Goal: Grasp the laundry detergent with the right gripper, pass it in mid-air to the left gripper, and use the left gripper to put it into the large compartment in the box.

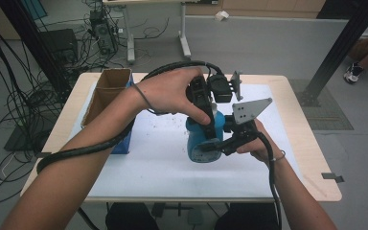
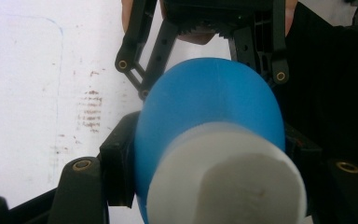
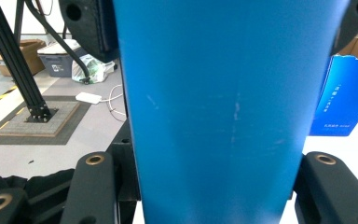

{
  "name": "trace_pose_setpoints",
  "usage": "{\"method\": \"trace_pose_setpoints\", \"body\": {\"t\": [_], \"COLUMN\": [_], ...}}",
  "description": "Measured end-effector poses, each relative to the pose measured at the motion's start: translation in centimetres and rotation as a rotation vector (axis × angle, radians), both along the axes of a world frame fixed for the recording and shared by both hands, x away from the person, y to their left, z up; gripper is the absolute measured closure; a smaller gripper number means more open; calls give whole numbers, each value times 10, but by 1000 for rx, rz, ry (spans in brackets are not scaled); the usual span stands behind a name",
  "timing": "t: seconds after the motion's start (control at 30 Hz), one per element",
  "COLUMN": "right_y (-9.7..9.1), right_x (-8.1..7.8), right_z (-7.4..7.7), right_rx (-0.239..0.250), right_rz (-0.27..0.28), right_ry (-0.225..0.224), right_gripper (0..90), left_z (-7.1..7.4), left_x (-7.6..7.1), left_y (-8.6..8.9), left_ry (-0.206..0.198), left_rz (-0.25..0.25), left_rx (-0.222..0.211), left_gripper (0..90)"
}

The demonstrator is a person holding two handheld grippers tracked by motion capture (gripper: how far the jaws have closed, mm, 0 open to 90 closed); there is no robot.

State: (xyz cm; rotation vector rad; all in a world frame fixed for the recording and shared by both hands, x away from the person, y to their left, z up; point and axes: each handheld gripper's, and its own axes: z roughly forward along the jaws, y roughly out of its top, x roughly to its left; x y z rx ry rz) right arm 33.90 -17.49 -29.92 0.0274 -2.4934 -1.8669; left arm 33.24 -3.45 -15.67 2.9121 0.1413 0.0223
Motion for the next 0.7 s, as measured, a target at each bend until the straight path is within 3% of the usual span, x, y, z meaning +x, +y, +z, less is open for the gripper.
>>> {"method": "trace_pose_setpoints", "body": {"t": [0.27, 0.7], "right_y": [-3, -5], "right_x": [1, 1], "right_z": [0, 1], "right_rx": [7, 22], "right_rz": [1, 4], "right_ry": [2, 1], "right_gripper": [448, 448], "left_z": [1, 3], "left_x": [-1, -1], "left_y": [-2, -4], "left_ry": [-12, -16], "left_rz": [17, 15], "left_rx": [-20, -17], "left_gripper": [372, 374]}}
